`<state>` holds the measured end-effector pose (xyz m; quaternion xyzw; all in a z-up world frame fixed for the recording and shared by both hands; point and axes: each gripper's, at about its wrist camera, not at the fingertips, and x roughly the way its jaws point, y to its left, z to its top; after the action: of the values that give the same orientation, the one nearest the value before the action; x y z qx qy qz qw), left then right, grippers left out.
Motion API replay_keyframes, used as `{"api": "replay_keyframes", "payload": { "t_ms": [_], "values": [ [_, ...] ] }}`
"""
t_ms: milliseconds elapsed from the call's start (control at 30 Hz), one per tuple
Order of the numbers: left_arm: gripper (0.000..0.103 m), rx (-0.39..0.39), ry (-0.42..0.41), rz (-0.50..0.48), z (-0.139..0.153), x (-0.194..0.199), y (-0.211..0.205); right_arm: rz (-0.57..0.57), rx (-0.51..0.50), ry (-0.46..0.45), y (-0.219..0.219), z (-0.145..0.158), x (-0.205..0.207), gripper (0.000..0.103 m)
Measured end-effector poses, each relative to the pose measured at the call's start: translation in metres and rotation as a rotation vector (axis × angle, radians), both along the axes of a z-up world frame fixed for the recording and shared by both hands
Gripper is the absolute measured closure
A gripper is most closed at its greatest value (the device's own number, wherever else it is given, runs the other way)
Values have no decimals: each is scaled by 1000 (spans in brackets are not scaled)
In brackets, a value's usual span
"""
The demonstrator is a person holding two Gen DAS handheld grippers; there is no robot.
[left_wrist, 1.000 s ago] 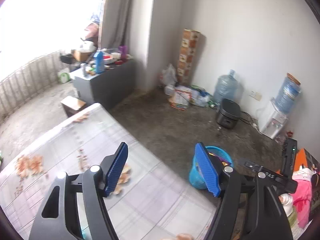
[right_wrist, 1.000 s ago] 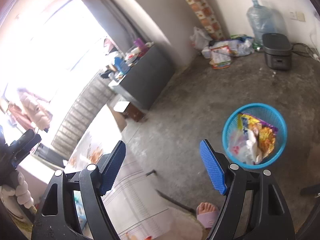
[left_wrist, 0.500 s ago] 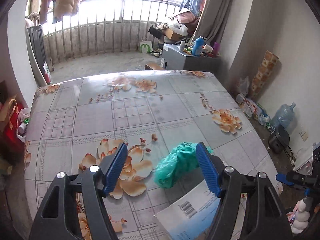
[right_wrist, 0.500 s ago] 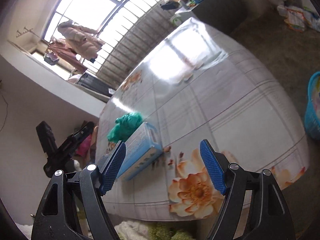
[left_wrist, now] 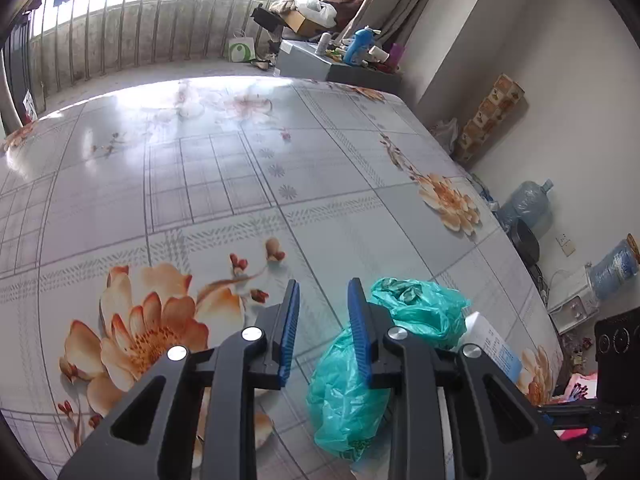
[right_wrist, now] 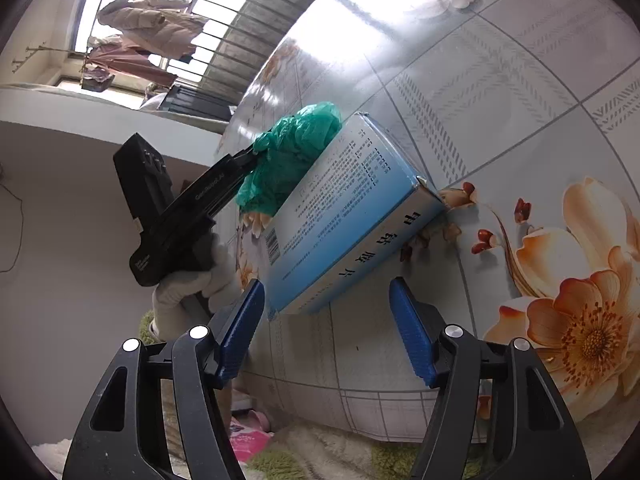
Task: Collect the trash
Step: 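Grasp the blue medicine box with the right tool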
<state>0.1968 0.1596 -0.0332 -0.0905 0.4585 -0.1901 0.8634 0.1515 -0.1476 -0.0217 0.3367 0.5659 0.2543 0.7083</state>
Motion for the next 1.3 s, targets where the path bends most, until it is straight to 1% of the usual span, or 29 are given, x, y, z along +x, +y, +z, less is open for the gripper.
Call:
{"api": "replay_keyframes", "payload": {
  "t_ms": [100,133,200,233,333,467,600,667,700,733,767,867,933,1033,1133,1233,1300],
  "values": [
    [79,-45,54,24,-2,-18,3,-9,0,0,-5,0,5,47],
    [83,-63,63,34,-3,-26,2,-14,-4,2,-5,1,5,47],
    [84,-77,74,54,-3,-42,2,-37,-15,-1,-14,0,2,48],
    [84,-99,84,53,-4,-49,1,-52,-24,-6,-20,1,3,48],
    [84,-184,142,26,-8,-68,-9,-96,-51,-16,-38,3,9,49],
    [84,-223,162,-33,-13,-92,-35,-141,-122,-45,-63,8,19,49],
    [84,-206,139,-32,-10,-101,-48,-192,-220,-100,-76,18,21,47],
    [82,-187,101,-40,-2,-106,-45,-188,-241,-147,-78,27,8,40],
    [81,-167,74,-50,4,-109,-46,-169,-255,-173,-71,31,5,38],
    [78,-148,56,-57,8,-111,-46,-144,-282,-202,-59,35,1,35],
    [71,-129,43,-63,12,-113,-46,-115,-316,-230,-52,39,-4,33],
    [63,-118,33,-67,19,-111,-50,-14,-402,-286,-25,42,-16,29],
    [56,-123,36,-72,21,-111,-48,46,-448,-293,-17,38,-27,27],
    [53,-125,37,-73,22,-112,-54,88,-546,-284,0,28,-30,27],
    [50,-131,37,-84,21,-112,-60,110,-570,-281,12,21,-28,27],
    [46,-128,48,-101,20,-111,-67,130,-622,-281,16,16,-19,28],
    [42,-122,65,-118,18,-110,-70,121,-630,-279,11,15,-17,28]
  ]
}}
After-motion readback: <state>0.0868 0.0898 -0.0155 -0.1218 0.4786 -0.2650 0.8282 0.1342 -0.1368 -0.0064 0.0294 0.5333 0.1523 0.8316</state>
